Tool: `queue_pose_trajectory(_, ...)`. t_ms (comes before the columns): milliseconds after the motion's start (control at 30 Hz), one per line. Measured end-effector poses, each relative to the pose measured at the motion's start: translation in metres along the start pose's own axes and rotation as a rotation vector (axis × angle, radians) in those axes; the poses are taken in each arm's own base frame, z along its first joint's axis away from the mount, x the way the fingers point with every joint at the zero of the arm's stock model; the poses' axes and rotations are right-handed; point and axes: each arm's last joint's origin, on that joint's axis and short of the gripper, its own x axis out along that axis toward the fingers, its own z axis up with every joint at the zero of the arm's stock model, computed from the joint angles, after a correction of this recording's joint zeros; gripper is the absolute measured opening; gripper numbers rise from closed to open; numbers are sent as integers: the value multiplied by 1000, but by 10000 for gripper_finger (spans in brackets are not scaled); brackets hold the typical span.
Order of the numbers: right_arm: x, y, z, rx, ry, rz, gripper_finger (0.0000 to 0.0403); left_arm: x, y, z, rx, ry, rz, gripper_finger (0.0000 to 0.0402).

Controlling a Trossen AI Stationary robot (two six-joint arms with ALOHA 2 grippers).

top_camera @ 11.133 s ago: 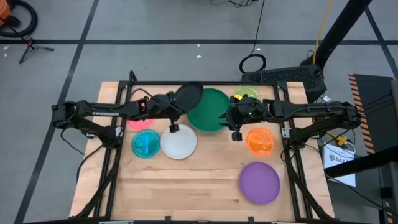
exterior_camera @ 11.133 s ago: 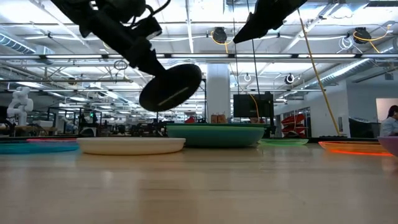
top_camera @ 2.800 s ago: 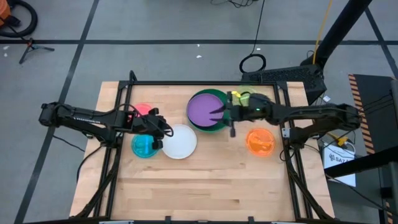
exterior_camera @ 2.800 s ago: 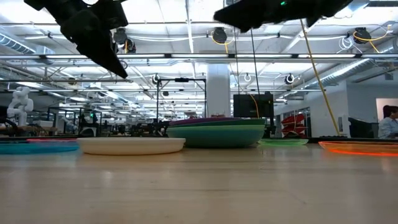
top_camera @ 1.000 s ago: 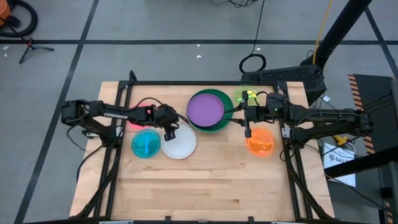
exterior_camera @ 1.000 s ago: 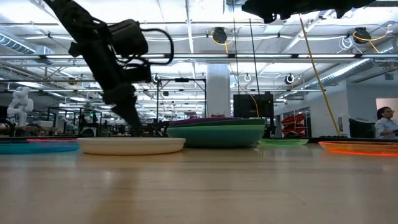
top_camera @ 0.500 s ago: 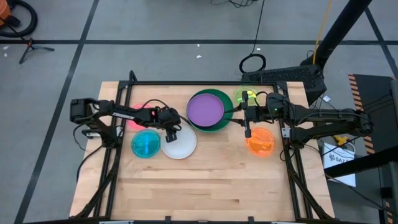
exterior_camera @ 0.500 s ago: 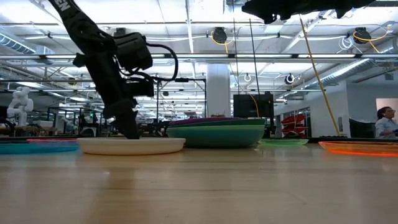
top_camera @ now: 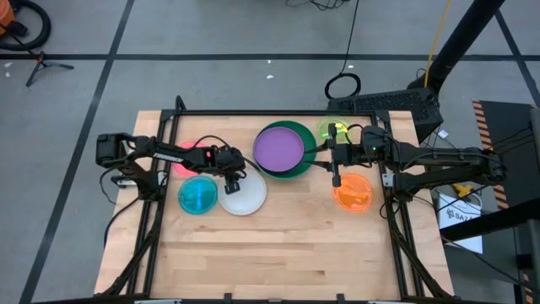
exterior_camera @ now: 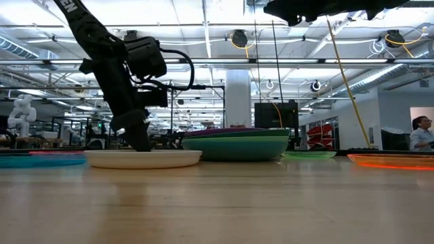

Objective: Stack plastic plates
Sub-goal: Stack the white plate on top of the violet plate

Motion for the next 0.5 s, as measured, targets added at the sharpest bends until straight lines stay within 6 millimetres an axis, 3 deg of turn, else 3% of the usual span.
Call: queue_pose_trajectory(500,0,0,0,7,0,0,110,-1,-10,0,-14,-4,-11,24)
